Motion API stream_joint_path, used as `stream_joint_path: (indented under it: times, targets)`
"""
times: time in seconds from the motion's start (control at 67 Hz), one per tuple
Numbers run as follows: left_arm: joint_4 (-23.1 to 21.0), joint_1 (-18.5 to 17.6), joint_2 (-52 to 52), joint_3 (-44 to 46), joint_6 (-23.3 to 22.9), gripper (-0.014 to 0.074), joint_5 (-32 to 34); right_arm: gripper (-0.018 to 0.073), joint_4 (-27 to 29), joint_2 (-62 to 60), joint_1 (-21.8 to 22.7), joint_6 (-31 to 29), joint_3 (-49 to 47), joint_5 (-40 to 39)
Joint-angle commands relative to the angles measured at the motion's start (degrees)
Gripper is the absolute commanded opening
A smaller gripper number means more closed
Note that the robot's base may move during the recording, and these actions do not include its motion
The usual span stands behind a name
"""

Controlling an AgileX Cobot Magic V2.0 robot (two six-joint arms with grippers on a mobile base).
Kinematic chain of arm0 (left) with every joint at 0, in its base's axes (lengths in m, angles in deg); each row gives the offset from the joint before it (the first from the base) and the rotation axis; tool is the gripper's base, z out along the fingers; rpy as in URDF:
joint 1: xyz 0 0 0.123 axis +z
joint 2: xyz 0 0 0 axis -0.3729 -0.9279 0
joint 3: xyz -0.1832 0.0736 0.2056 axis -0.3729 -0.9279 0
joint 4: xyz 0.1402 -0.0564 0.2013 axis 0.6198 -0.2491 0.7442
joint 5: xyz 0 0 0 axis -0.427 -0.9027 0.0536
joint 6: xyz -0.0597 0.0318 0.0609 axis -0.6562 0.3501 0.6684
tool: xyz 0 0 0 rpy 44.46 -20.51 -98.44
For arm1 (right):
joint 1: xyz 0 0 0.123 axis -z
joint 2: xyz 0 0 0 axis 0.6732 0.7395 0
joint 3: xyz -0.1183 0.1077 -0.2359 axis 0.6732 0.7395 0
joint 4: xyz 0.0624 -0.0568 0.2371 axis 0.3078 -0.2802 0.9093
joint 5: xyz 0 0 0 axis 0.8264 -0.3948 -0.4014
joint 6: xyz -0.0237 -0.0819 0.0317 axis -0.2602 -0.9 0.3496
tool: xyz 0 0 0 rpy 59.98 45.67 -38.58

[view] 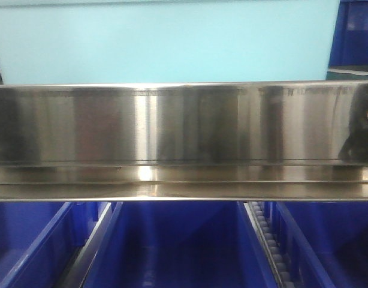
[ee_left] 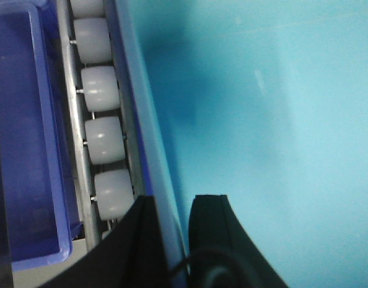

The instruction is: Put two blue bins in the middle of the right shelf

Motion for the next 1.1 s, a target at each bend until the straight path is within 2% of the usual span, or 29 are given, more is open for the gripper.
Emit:
stream_joint_path:
  times: [0.0, 0.224, 0.567, 1.09]
  targets:
    - [-0.4, -0.1, 3.0, 0.8, 0.5, -0.0111, -0.6, -0.0153, -0.9, -3.6, 0.1, -0.9, -0.1, -0.4]
    - [-0.4, -0.1, 10.1, 4.7, 0.5, -0.0111, -0.6, -0.0153, -0.9, -11.0, 0.1, -0.9, -3.6, -0.4]
    - [-1.3, -0.1, 15.3, 17.1, 0.5, -0.0111, -1.9, -0.0153, -0.9, -15.7, 0.1, -0.9, -14.0, -0.4]
    - [-1.2, -0.1, 15.3, 17.9, 0.5, -0.0111, -1.5, -0.0153, -0.9, -15.6, 0.1, -0.9, -14.5, -0.4]
